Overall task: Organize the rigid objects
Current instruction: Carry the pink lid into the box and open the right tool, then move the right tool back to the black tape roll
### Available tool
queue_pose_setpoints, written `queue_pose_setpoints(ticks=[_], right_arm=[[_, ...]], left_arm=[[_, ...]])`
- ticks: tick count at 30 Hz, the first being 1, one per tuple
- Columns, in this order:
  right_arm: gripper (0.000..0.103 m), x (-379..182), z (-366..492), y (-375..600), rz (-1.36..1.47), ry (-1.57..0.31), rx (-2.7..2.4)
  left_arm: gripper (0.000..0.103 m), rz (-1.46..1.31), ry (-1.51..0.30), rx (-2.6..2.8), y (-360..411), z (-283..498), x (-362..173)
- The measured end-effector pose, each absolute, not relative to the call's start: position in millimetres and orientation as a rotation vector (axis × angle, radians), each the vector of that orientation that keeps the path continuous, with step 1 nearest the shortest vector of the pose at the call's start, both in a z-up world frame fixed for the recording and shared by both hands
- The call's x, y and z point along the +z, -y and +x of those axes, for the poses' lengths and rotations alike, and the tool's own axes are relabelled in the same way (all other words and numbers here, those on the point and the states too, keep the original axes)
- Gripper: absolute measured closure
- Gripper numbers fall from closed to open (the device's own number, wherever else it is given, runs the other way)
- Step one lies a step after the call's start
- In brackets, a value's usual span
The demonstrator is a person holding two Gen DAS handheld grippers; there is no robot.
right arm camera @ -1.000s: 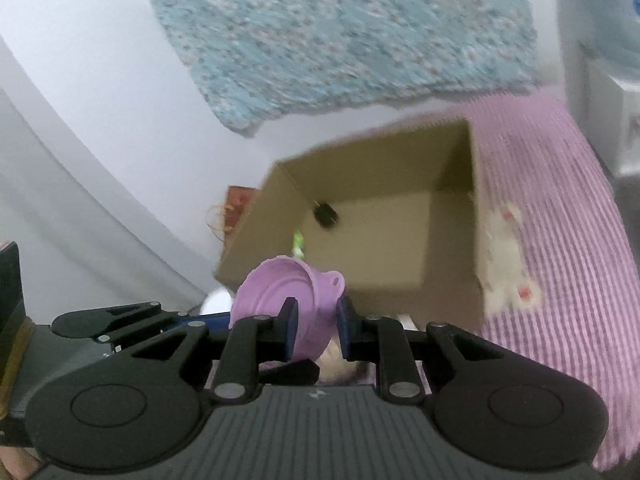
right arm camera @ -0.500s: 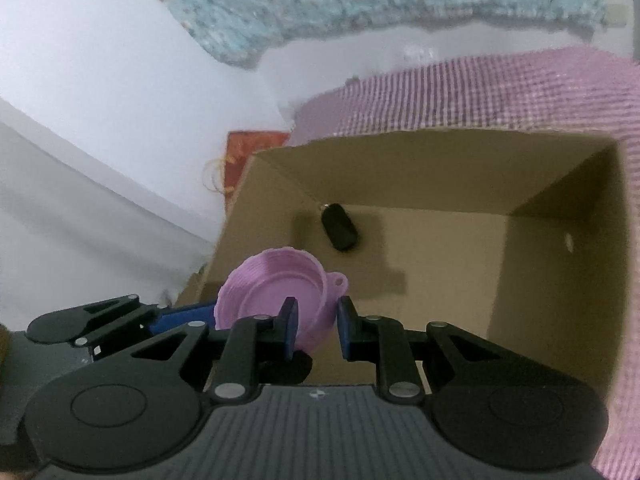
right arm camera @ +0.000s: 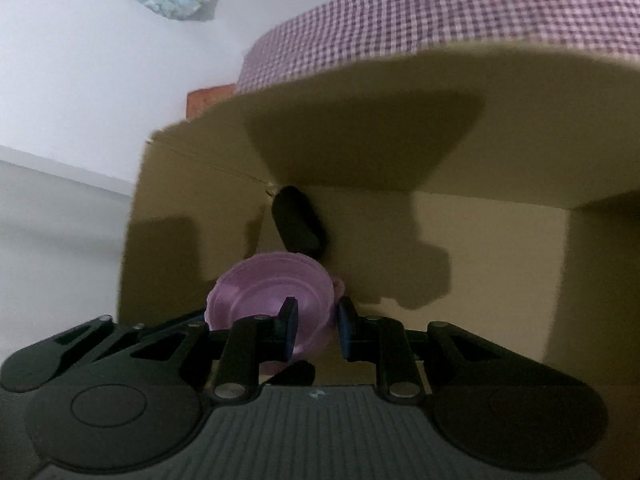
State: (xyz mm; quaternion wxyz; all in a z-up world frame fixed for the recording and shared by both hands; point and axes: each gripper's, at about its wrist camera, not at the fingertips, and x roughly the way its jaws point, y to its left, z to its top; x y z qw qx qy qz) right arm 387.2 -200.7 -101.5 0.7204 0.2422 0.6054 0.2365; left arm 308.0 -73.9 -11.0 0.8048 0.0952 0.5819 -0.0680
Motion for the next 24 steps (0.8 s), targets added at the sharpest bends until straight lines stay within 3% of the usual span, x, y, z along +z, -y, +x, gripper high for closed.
queue_pose_setpoints(ticks=[11, 22, 24], right_arm=[[0.075, -97, 385, 213, 0.607, -1.324, 0.515], [0.074, -20, 284, 286, 0.785, -1.015, 0.550], [0.067, -10, 255, 298, 0.830, -0.959, 0.562]], left_arm=[[0.036, 0.181, -1.182, -0.162, 74, 293, 19], [0.036, 0.056, -1.010, -0.251, 58, 218, 90], [0.036, 0.040, -0.987, -0.278, 56, 197, 99]])
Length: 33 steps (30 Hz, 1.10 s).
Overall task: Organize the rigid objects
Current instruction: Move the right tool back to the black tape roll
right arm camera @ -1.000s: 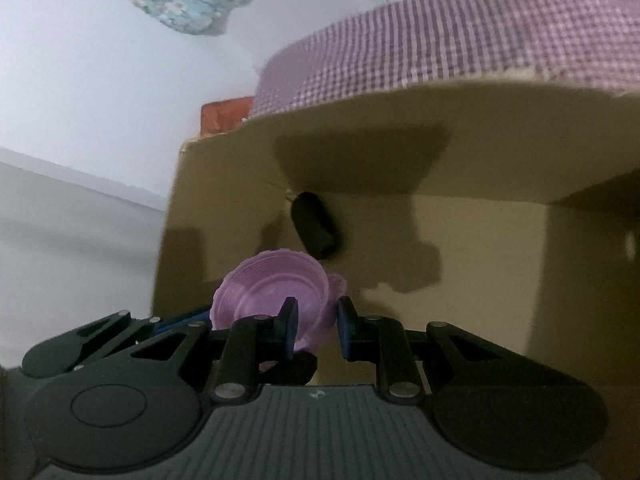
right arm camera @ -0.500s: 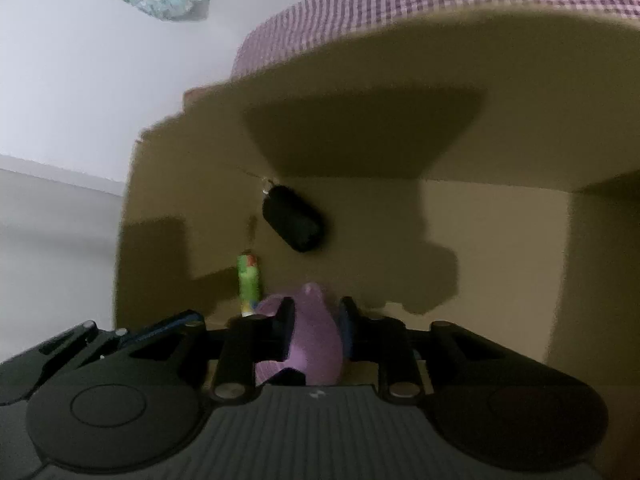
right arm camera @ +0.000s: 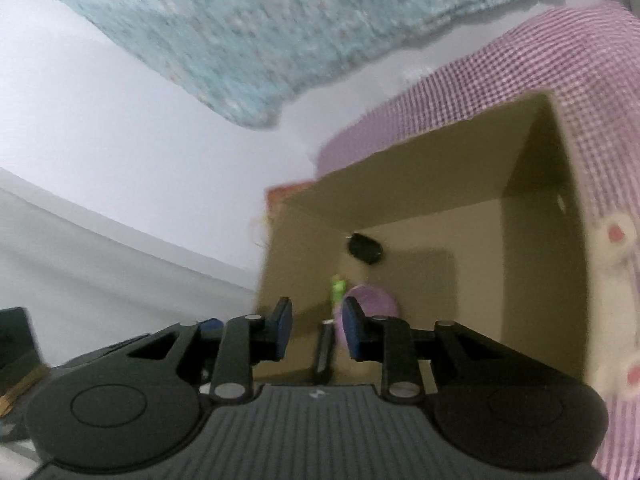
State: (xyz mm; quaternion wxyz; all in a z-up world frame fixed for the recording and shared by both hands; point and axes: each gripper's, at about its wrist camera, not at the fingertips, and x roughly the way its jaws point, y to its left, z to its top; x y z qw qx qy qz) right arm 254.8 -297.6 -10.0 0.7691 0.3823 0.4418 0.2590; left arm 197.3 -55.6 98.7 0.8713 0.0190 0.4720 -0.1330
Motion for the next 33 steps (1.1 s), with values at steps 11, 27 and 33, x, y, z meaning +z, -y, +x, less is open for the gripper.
queue_pose_setpoints(ticks=[11, 27, 33], right_arm=[[0.054, 16, 124, 305, 0.801, -0.840, 0.539], [0.052, -43, 104, 254, 0.761, -1.061, 0.500], [0.052, -59, 117, 226, 0.732, -1.119, 0.528]], left_arm=[[0.034, -0.031, -0.947, -0.336, 35, 109, 101], [0.034, 0.027, -1.159, -0.199, 9, 67, 1], [0.034, 0.067, -1.172, -0.138, 3, 74, -21]])
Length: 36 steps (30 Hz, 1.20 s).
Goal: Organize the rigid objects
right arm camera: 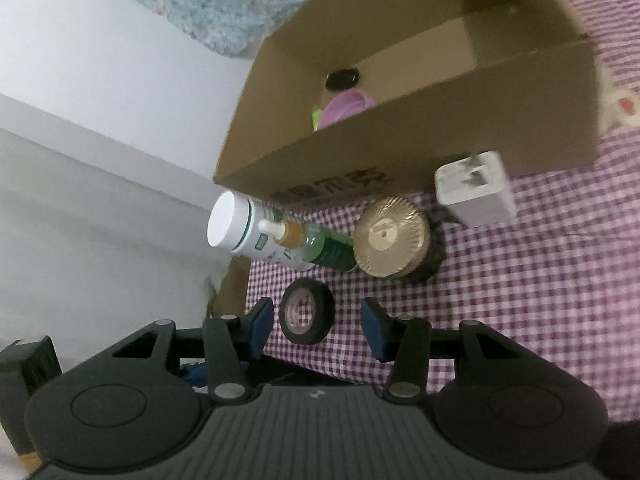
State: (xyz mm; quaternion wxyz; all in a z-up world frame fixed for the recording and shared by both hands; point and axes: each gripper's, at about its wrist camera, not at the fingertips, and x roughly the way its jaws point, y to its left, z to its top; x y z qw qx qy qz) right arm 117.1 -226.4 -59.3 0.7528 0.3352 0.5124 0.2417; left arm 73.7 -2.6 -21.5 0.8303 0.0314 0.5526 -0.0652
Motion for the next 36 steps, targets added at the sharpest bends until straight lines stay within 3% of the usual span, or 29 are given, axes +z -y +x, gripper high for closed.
queue_pose_setpoints(ticks=[7, 23, 36], right_arm=[[0.052, -78, 134, 188, 0.683, -1.168, 0.576], [0.071, -118, 154, 154, 0.693, -1.230, 0.579], [0.072, -112, 147, 166, 0.684, -1.222, 0.532]], left_arm=[[0.034, 0.128, -1.169, -0.070, 0, 85, -43], [0.034, 0.185, -1.207, -0.076, 2, 107, -67], [0.034, 0.217, -1.208, -0.179, 29, 91, -63]])
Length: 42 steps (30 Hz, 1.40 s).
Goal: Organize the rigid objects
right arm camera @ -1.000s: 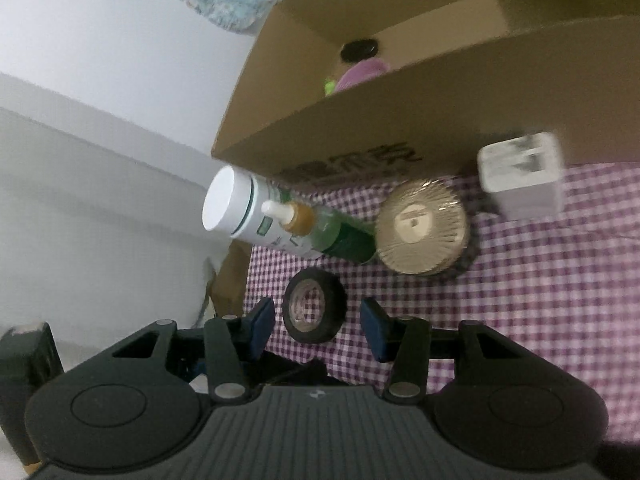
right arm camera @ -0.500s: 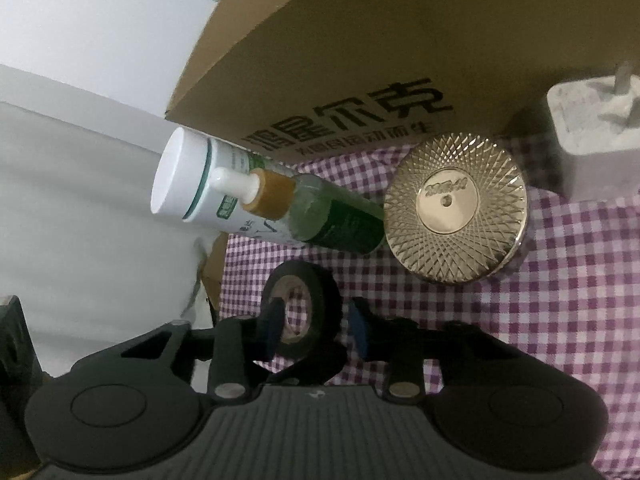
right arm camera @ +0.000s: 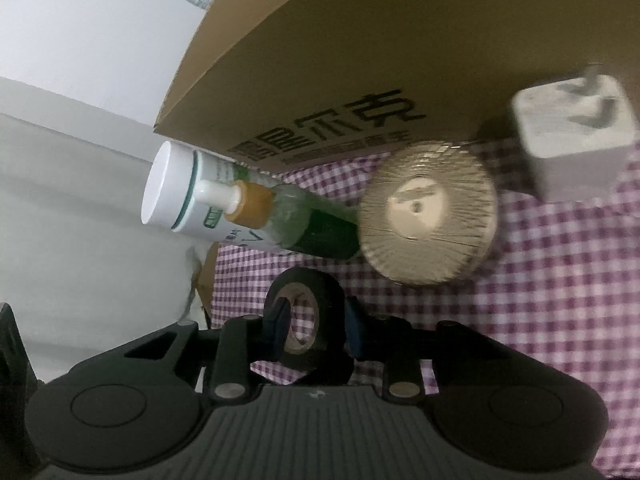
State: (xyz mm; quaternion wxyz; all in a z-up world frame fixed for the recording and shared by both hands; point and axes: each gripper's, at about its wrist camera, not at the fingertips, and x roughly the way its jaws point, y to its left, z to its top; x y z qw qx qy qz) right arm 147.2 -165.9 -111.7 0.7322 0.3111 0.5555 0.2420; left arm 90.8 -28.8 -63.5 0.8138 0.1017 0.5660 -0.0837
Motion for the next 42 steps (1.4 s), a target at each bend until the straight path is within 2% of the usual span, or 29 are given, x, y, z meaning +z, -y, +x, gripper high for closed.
queue_pose_setpoints(ticks=[5, 13, 31, 42], right_arm=[[0.072, -109, 132, 189, 0.706, -1.231, 0.491], [0.072, -109, 103, 230, 0.750, -1.221, 0.416], [0.070, -88, 75, 296, 0.731, -1.161, 0.354], [0.068, -89, 93, 249, 0.652, -1.164, 0.378]], left_arm=[[0.038, 0.217, -1.194, -0.307, 56, 75, -57], [0.038, 0.297, -1.160, -0.423, 108, 50, -55], [0.036, 0.168, -1.166, -0.338, 46, 68, -35], [0.035, 0.146, -1.187, -0.328, 38, 68, -42]])
